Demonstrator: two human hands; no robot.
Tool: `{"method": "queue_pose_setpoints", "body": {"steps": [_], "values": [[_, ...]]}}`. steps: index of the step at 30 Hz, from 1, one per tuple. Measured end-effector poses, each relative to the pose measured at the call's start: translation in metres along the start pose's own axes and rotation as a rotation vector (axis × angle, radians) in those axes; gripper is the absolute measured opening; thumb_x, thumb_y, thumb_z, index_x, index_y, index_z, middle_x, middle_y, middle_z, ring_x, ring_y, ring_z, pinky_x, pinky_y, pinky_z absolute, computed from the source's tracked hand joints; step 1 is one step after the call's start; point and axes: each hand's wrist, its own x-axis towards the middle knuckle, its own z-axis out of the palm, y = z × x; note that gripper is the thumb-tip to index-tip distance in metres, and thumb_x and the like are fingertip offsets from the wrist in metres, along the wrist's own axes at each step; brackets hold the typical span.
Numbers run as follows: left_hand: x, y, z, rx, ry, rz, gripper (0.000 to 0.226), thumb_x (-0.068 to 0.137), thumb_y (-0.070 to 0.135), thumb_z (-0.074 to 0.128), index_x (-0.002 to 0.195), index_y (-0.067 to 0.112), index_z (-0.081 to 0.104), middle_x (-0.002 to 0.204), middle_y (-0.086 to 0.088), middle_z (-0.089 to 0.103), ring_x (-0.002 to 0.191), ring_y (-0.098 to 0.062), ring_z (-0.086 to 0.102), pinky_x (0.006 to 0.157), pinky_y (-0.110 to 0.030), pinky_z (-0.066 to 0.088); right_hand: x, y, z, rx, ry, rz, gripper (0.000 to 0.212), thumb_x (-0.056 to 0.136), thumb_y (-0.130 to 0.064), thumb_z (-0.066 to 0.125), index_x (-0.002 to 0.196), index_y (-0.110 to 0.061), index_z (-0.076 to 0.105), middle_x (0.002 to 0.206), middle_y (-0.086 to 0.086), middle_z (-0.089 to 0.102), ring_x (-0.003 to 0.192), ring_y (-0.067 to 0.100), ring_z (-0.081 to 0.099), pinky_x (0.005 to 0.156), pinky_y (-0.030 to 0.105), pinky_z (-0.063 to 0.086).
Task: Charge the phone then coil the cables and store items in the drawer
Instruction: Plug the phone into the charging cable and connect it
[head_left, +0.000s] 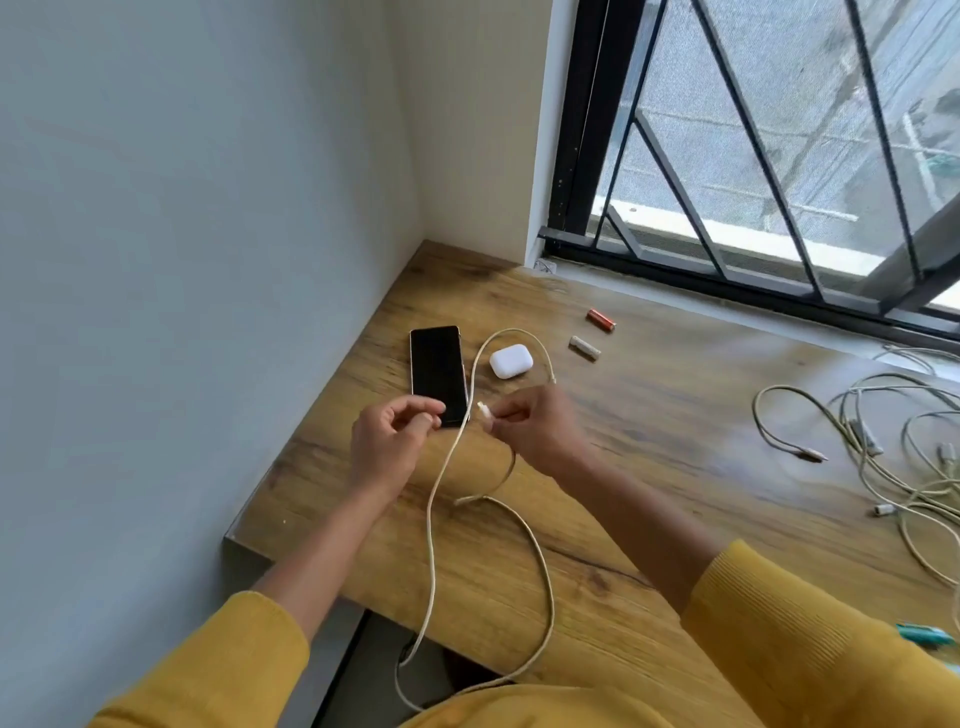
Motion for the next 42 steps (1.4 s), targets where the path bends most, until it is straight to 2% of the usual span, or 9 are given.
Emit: {"method": "queue_pose_setpoints", "body": {"steps": [3, 7, 10, 14, 20, 28, 32, 37, 42], "values": [[0.016, 0.003, -0.009, 0.22, 0.054, 0.048, 0.022, 0.1, 0.018, 0.066, 0.112, 0.032, 0.079, 0.107, 0.019, 0.075, 0.104, -0.005, 0.07, 0.089, -0.031, 0.058, -0.008, -0.003, 0.023, -0.107, 0.032, -0.028, 0.009, 0.085, -0.02, 0.088, 0.081, -0.02, 0.08, 0.075, -0.007, 0.075, 0.076, 0.013, 0.072, 0.074, 0.04, 0.061], [0.039, -0.006, -0.016, 0.478, -0.064, 0.179, 0.028, 0.101, 0.024, 0.069, 0.128, 0.029, 0.074, 0.138, 0.012, 0.069, 0.132, -0.009, 0.059, 0.111, -0.033, 0.047, -0.014, -0.012, 0.052, -0.187, 0.027, -0.029, 0.015, 0.084, -0.028, 0.089, 0.08, -0.021, 0.076, 0.076, -0.009, 0.072, 0.072, 0.007, 0.068, 0.06, 0.026, 0.05], [0.053, -0.016, -0.019, 0.58, -0.157, 0.209, 0.033, 0.102, 0.024, 0.068, 0.134, 0.032, 0.072, 0.149, 0.016, 0.06, 0.144, -0.015, 0.048, 0.119, -0.04, 0.042, -0.012, -0.016, 0.07, -0.242, 0.04, -0.047, 0.018, 0.084, -0.033, 0.087, 0.08, -0.023, 0.072, 0.079, -0.011, 0.068, 0.077, 0.009, 0.064, 0.059, 0.026, 0.045], [0.061, -0.022, -0.022, 0.67, -0.27, 0.22, 0.041, 0.104, 0.026, 0.064, 0.144, 0.034, 0.064, 0.158, 0.021, 0.049, 0.154, -0.017, 0.033, 0.125, -0.044, 0.031, -0.008, -0.019, 0.086, -0.323, 0.052, -0.085, 0.015, 0.088, -0.031, 0.082, 0.083, -0.022, 0.072, 0.08, -0.012, 0.063, 0.078, 0.009, 0.061, 0.065, 0.029, 0.052], [0.069, -0.032, -0.024, 0.691, -0.283, 0.257, 0.043, 0.103, 0.031, 0.067, 0.145, 0.038, 0.062, 0.158, 0.024, 0.047, 0.155, -0.018, 0.032, 0.126, -0.05, 0.029, -0.002, -0.007, 0.096, -0.515, 0.178, -0.084, 0.016, 0.089, -0.013, 0.072, 0.08, -0.023, 0.064, 0.078, -0.006, 0.064, 0.073, 0.015, 0.061, 0.068, 0.038, 0.059], [0.068, -0.042, -0.025, 0.647, -0.248, 0.324, 0.043, 0.102, 0.025, 0.064, 0.143, 0.038, 0.063, 0.157, 0.022, 0.049, 0.152, -0.018, 0.036, 0.124, -0.049, 0.03, -0.003, 0.002, 0.103, -0.376, 0.267, 0.011, 0.016, 0.09, -0.014, 0.071, 0.085, -0.025, 0.061, 0.083, -0.01, 0.061, 0.08, 0.012, 0.056, 0.073, 0.032, 0.051], [0.081, -0.025, -0.029, 1.017, -0.354, 0.56, 0.08, 0.087, 0.003, 0.068, 0.154, 0.041, 0.046, 0.166, 0.005, 0.037, 0.154, -0.026, 0.026, 0.121, -0.051, 0.035, -0.002, 0.003, 0.102, -0.307, 0.278, 0.038, 0.021, 0.09, -0.017, 0.072, 0.107, -0.026, 0.065, 0.088, -0.01, 0.067, 0.087, 0.014, 0.063, 0.078, 0.037, 0.056], [0.107, 0.006, -0.02, 1.561, -0.67, 0.938, 0.106, 0.087, 0.032, 0.08, 0.163, 0.051, 0.009, 0.177, 0.002, -0.001, 0.161, -0.036, 0.0, 0.122, -0.056, 0.027, 0.0, 0.003, 0.103, -0.306, 0.289, 0.052, 0.018, 0.089, -0.017, 0.073, 0.106, -0.022, 0.073, 0.09, -0.009, 0.069, 0.085, 0.013, 0.063, 0.077, 0.034, 0.057], [0.119, 0.021, -0.01, 1.65, -0.779, 1.088, 0.095, 0.086, 0.037, 0.081, 0.16, 0.047, 0.022, 0.173, 0.007, 0.022, 0.161, -0.033, 0.009, 0.119, -0.051, 0.031, -0.005, 0.003, 0.096, -0.229, 0.278, 0.08, 0.013, 0.085, -0.024, 0.073, 0.097, -0.026, 0.075, 0.083, -0.011, 0.07, 0.081, 0.01, 0.066, 0.076, 0.039, 0.06]]}}
